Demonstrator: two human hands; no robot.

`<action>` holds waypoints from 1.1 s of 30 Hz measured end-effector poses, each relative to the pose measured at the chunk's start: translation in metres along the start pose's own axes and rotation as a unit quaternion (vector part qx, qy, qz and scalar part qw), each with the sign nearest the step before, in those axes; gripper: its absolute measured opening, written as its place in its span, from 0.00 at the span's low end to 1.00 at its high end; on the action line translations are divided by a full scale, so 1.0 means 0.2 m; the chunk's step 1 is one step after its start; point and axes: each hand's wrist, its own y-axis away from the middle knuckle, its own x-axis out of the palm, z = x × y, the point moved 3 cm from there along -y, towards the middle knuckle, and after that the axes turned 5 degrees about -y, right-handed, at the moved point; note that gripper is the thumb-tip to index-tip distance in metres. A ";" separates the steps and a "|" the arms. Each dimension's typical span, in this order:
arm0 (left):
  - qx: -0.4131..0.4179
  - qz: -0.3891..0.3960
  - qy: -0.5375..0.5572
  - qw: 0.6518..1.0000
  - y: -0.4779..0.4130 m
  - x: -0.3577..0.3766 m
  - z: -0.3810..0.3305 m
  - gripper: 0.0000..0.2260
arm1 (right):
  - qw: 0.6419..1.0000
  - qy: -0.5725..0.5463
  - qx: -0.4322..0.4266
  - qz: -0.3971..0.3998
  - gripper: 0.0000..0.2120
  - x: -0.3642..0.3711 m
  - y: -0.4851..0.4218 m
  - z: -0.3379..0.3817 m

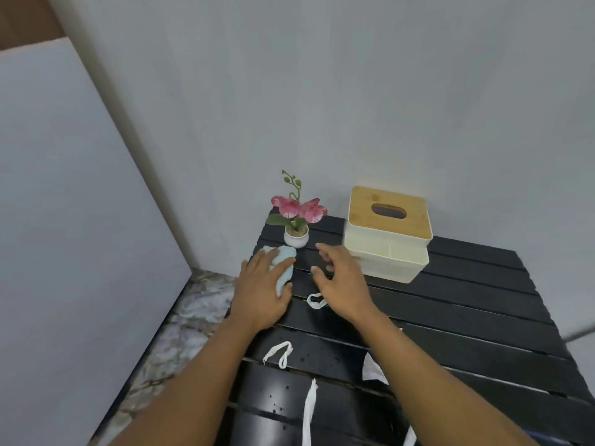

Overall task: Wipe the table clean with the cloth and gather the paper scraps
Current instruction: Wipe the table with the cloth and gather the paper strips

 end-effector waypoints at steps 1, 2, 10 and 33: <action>-0.005 -0.004 0.006 1.000 0.00 0.01 0.01 0.24 | 1.000 -0.016 0.023 -0.009 0.25 0.05 -0.06 0.00; -0.008 -0.009 0.012 1.000 0.00 0.02 0.02 0.24 | 0.998 -0.032 0.042 -0.021 0.27 0.10 -0.10 0.00; -0.037 -0.054 0.070 0.995 -0.06 0.06 0.07 0.20 | 0.988 -0.078 0.101 -0.084 0.09 0.23 -0.38 0.03; 0.147 0.069 0.035 0.986 -0.56 0.15 0.08 0.21 | 0.998 -0.021 0.019 -0.055 0.16 -0.34 -0.55 0.35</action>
